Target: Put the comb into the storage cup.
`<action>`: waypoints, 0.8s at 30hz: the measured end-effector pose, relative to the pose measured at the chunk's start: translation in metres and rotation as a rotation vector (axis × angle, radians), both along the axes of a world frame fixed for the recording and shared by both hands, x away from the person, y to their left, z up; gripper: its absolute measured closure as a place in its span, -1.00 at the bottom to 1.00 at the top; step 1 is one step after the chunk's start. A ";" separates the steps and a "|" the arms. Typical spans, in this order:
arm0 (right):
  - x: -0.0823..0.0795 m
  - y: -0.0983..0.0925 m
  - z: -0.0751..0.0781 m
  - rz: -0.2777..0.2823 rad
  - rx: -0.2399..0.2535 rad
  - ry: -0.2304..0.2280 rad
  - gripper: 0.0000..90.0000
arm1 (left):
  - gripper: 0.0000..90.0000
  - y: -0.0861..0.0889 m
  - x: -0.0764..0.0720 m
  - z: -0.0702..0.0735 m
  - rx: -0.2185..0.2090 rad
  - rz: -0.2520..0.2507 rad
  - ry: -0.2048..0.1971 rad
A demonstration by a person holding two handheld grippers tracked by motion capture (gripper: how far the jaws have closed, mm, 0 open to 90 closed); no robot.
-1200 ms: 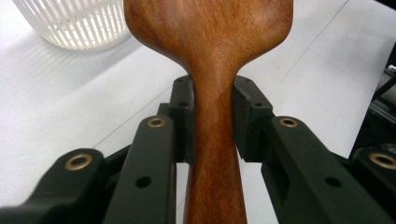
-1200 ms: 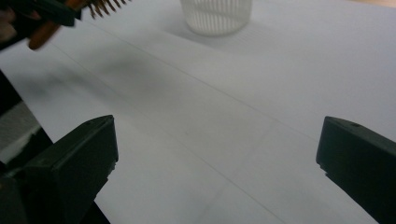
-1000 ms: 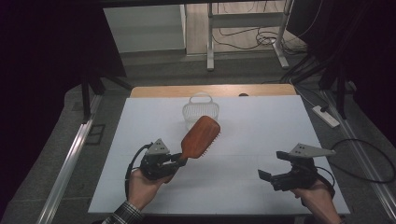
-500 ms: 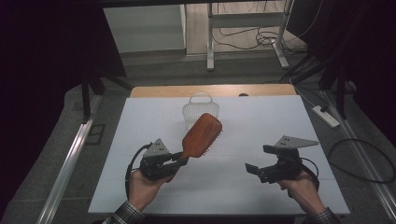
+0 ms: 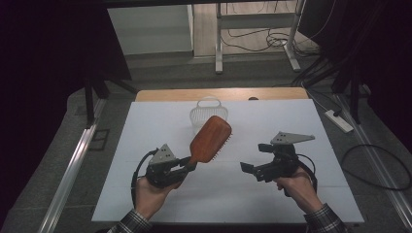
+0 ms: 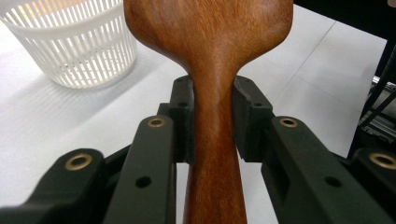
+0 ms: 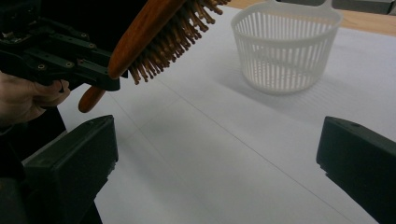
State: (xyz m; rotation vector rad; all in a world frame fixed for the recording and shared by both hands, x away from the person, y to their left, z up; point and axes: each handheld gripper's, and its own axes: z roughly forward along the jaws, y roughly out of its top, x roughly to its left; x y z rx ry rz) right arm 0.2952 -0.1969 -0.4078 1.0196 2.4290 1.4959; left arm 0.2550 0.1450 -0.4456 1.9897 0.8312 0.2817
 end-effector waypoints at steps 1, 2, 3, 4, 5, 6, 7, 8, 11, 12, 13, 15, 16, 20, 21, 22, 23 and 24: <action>0.001 0.002 0.000 0.000 0.000 0.007 -1.00 | 0.59 -0.001 0.000 0.000 0.000 0.002 -0.004; 0.002 0.004 0.001 0.000 0.004 0.013 -1.00 | 0.59 -0.001 0.000 0.000 -0.003 0.001 -0.004; 0.004 0.006 0.001 0.001 0.010 0.023 -1.00 | 0.59 -0.002 0.000 0.000 -0.004 0.000 -0.004; 0.005 0.009 0.002 0.005 0.018 0.031 -1.00 | 0.59 -0.002 0.000 0.000 -0.002 0.000 -0.006; 0.006 0.010 0.002 0.004 0.020 0.032 -1.00 | 0.59 -0.003 0.000 0.000 -0.002 -0.001 -0.006; 0.007 0.012 0.003 0.001 0.022 0.033 -1.00 | 0.59 -0.003 0.000 0.000 -0.001 -0.001 -0.011; 0.007 0.012 0.003 0.001 0.022 0.033 -1.00 | 0.59 -0.003 0.000 0.000 -0.001 -0.001 -0.011; 0.009 0.017 0.004 0.001 0.029 0.044 -1.00 | 0.59 -0.004 -0.001 -0.001 -0.002 -0.003 -0.012; 0.011 0.019 0.005 -0.003 0.037 0.055 -1.00 | 0.59 -0.007 -0.001 -0.001 0.002 -0.007 -0.017; 0.013 0.021 0.005 -0.001 0.047 0.064 -1.00 | 0.59 -0.007 -0.001 -0.001 0.000 -0.008 -0.017; 0.014 0.022 0.005 0.001 0.052 0.070 -1.00 | 0.59 -0.008 -0.001 -0.001 0.000 -0.009 -0.017; 0.016 0.025 0.006 0.008 0.064 0.084 -1.00 | 0.59 -0.009 -0.001 -0.001 0.004 -0.011 -0.020; 0.017 0.027 0.006 0.010 0.068 0.087 -1.00 | 0.59 -0.010 -0.001 -0.001 0.004 -0.010 -0.023; 0.022 0.037 0.008 0.026 0.072 0.097 -1.00 | 0.59 -0.012 -0.002 -0.001 0.007 -0.013 -0.026; 0.022 0.037 0.008 0.026 0.072 0.097 -1.00 | 0.59 -0.012 -0.002 -0.001 0.007 -0.013 -0.027; 0.023 0.041 0.009 0.028 0.072 0.099 -1.00 | 0.59 -0.012 -0.002 -0.001 0.005 -0.013 -0.028; 0.023 0.041 0.009 0.028 0.072 0.099 -1.00 | 0.59 -0.013 -0.002 -0.001 0.004 -0.013 -0.029; 0.024 0.043 0.009 0.027 0.073 0.101 -1.00 | 0.59 -0.013 -0.002 -0.001 0.002 -0.013 -0.031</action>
